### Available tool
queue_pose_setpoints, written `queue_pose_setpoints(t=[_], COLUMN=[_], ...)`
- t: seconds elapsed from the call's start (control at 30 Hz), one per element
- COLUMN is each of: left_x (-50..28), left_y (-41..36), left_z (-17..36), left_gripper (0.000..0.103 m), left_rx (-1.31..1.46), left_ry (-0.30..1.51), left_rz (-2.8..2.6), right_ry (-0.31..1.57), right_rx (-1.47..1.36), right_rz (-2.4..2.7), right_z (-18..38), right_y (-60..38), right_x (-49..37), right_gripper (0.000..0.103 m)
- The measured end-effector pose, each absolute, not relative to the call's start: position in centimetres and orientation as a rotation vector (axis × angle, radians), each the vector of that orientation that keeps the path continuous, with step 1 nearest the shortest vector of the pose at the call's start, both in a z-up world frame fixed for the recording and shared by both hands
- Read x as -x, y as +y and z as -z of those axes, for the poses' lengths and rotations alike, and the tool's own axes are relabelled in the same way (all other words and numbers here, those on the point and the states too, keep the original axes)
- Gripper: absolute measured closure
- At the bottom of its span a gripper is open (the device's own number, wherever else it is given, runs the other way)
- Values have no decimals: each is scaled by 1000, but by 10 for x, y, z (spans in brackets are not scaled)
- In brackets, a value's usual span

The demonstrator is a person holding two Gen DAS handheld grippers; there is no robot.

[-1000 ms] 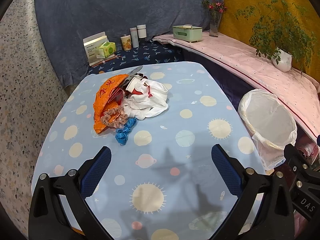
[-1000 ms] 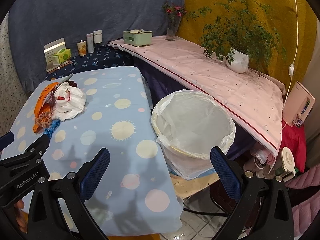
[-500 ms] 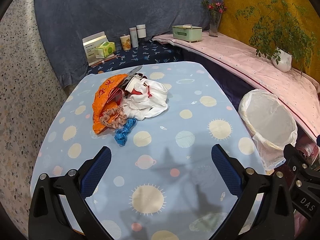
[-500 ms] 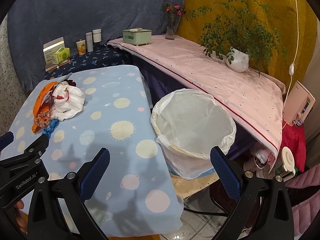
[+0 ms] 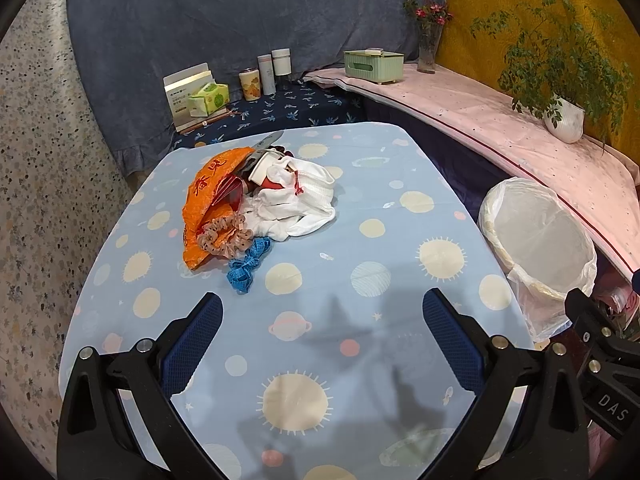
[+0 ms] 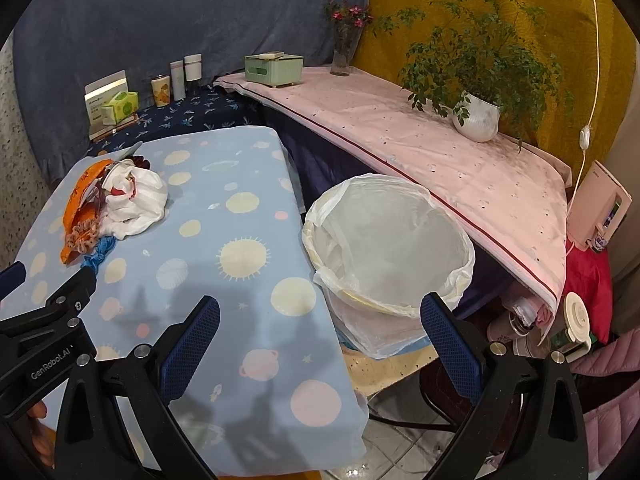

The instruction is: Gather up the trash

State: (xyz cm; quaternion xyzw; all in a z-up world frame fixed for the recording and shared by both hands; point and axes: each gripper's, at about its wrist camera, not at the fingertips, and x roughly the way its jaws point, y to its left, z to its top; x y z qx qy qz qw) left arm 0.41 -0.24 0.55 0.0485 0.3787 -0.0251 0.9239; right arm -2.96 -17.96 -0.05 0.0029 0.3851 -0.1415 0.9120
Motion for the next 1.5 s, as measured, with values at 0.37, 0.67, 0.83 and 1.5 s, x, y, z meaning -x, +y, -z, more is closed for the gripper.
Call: queue_pose_setpoints(t=[0.37, 0.67, 0.83, 1.5], left_x=[-4, -3, -1, -5], left_y=[-2, 0, -1, 0], left_z=[-5, -6, -6, -8], left_gripper=[8, 8, 8, 8], left_rx=[-96, -93, -95, -97], left_ry=[776, 758, 745, 727], left_rz=[54, 58, 59, 64], right_ry=[788, 781, 776, 770], right_rx=[-3, -6, -6, -7], right_rz=[299, 306, 311, 321], right_z=[0, -2, -3, -7], right_y=[-178, -179, -179, -182], right_x=[30, 32, 33, 31], right_gripper=[7, 7, 7, 7])
